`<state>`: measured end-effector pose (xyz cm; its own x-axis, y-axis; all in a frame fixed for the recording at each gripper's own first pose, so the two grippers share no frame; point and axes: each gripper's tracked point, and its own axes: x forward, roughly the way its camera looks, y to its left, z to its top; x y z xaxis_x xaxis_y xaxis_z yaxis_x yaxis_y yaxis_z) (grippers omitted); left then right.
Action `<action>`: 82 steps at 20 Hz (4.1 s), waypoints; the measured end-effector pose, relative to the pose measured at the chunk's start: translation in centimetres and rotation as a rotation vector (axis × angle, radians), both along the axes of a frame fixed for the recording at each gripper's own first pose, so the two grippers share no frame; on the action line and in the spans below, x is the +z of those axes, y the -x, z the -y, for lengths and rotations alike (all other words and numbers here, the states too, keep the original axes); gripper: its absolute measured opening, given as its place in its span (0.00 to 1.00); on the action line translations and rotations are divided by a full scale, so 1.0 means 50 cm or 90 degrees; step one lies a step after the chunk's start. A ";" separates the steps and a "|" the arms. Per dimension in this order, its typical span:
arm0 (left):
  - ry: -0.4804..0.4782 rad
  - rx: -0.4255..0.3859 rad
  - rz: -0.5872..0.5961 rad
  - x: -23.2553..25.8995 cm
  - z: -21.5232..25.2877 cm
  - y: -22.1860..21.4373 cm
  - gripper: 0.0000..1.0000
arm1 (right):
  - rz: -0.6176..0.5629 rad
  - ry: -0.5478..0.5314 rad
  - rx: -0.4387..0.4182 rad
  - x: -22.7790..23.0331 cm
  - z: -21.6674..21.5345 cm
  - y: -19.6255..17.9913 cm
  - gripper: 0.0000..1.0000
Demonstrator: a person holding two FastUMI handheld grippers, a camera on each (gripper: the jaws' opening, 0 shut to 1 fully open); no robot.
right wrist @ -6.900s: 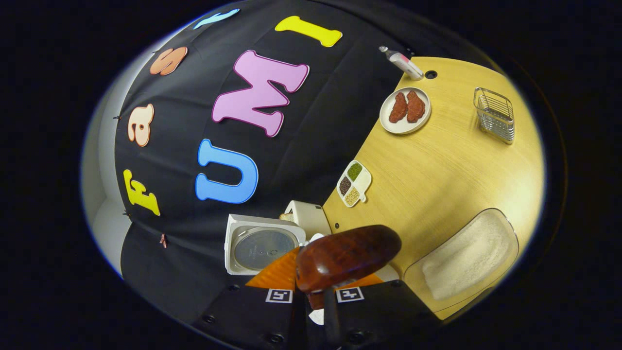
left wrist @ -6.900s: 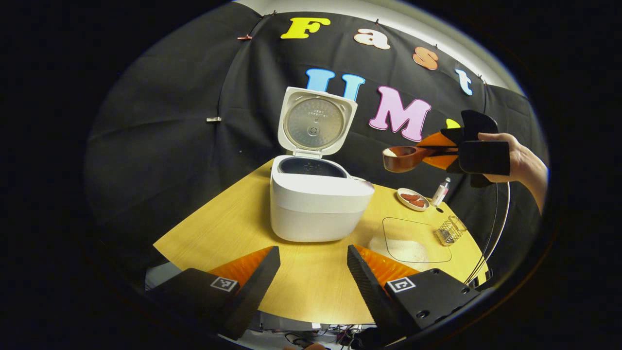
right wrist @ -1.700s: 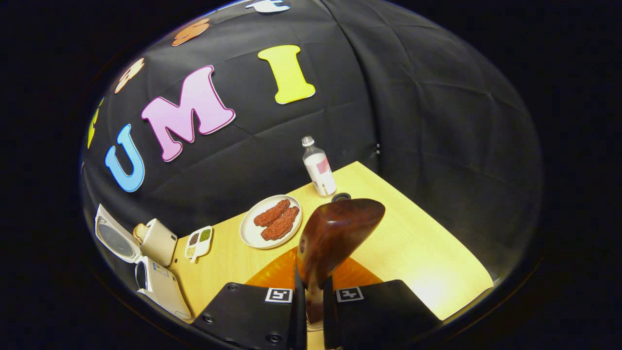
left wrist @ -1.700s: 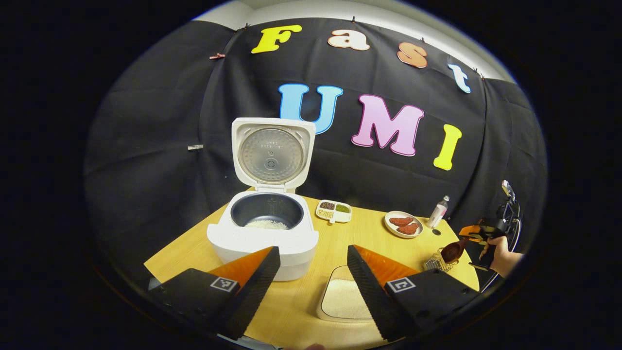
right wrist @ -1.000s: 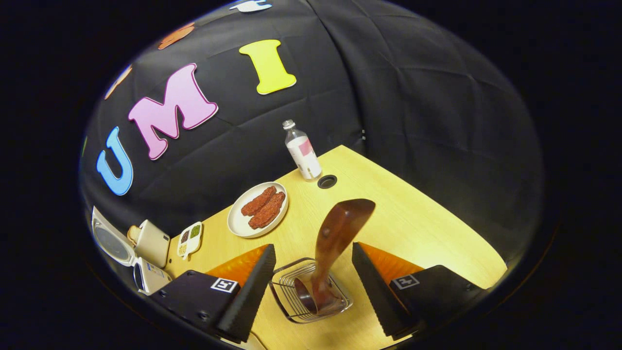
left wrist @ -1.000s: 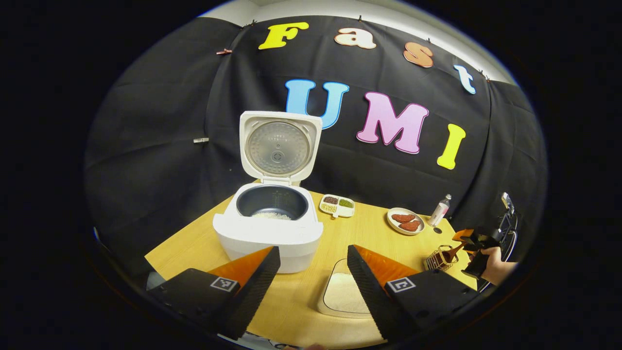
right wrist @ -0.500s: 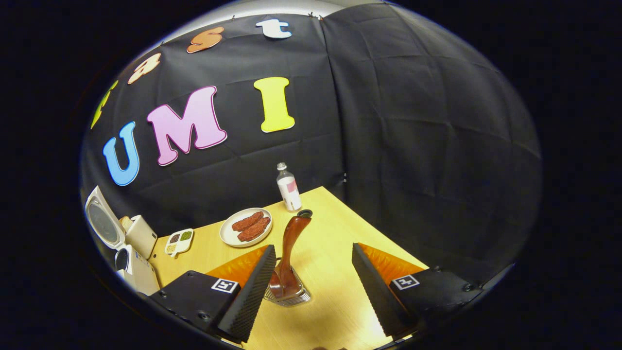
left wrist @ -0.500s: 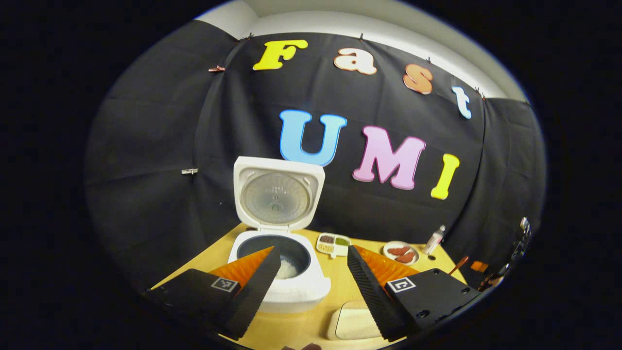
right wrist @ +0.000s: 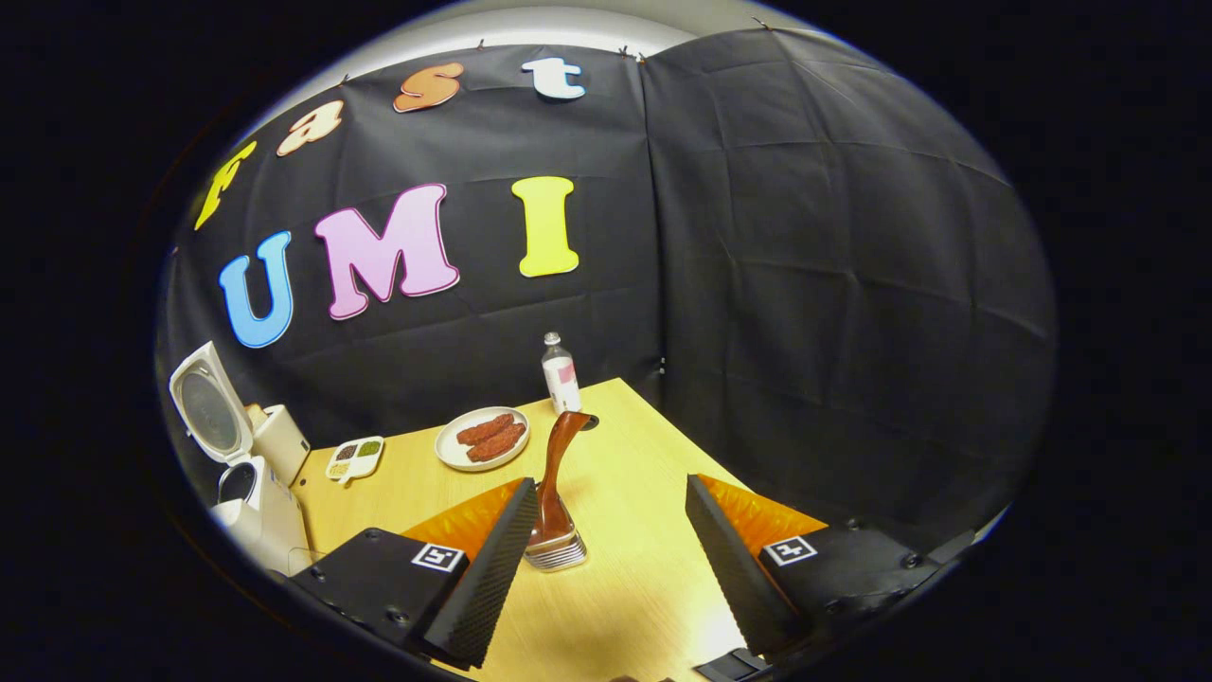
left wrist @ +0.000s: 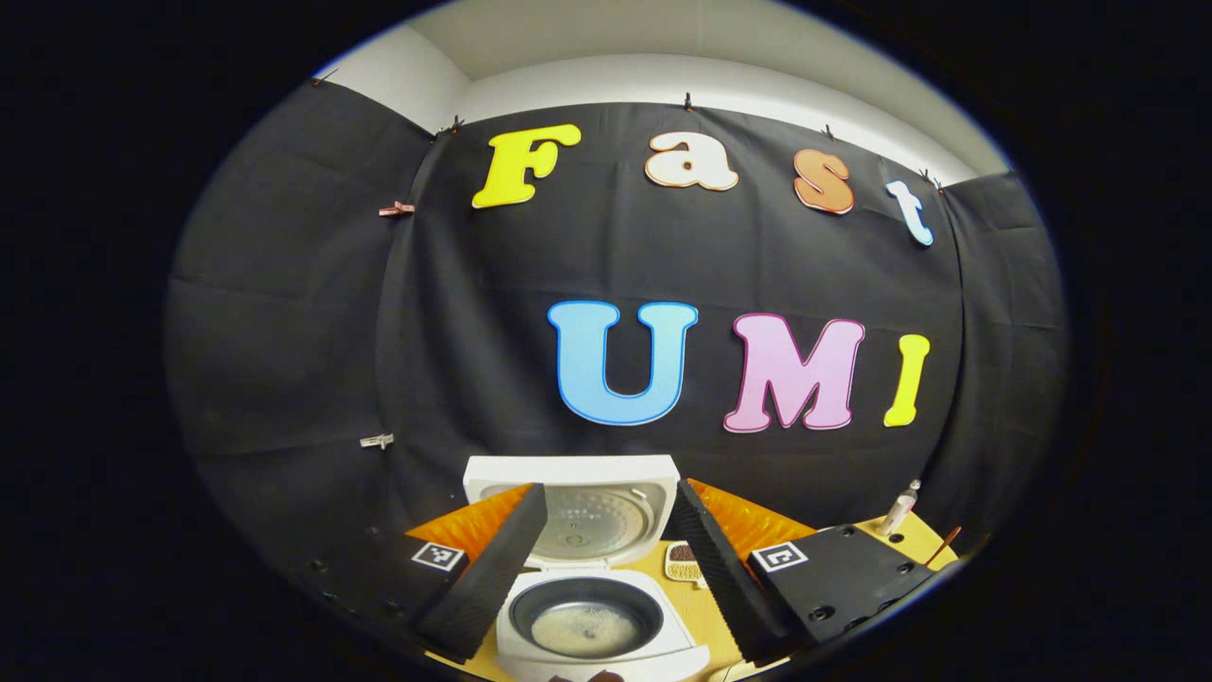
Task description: Close the left gripper, press the button to open the rice cooker; take a wooden spoon from the chopstick holder with the right hand, scoop a spoonful of rice and pour it into the rice cooker, then put the wooden spoon back into the chopstick holder.
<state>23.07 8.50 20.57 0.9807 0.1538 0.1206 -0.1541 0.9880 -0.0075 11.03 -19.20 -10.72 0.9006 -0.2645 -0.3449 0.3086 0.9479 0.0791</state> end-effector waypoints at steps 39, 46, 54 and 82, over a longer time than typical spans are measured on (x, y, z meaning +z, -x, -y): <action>0.042 0.014 -0.341 -0.306 -0.057 -0.156 0.96 | -0.035 -0.024 0.120 -0.035 -0.135 0.067 0.99; 0.048 0.021 -0.359 -0.474 -0.035 -0.100 0.96 | -0.052 -0.018 0.157 -0.056 -0.170 0.064 0.99; 0.032 0.026 -0.390 -0.584 -0.028 -0.080 0.97 | -0.060 -0.007 0.178 -0.064 -0.179 0.065 0.99; -0.043 -0.077 -0.036 -0.251 0.366 0.314 0.96 | 0.155 0.063 0.236 0.217 -0.193 0.095 0.98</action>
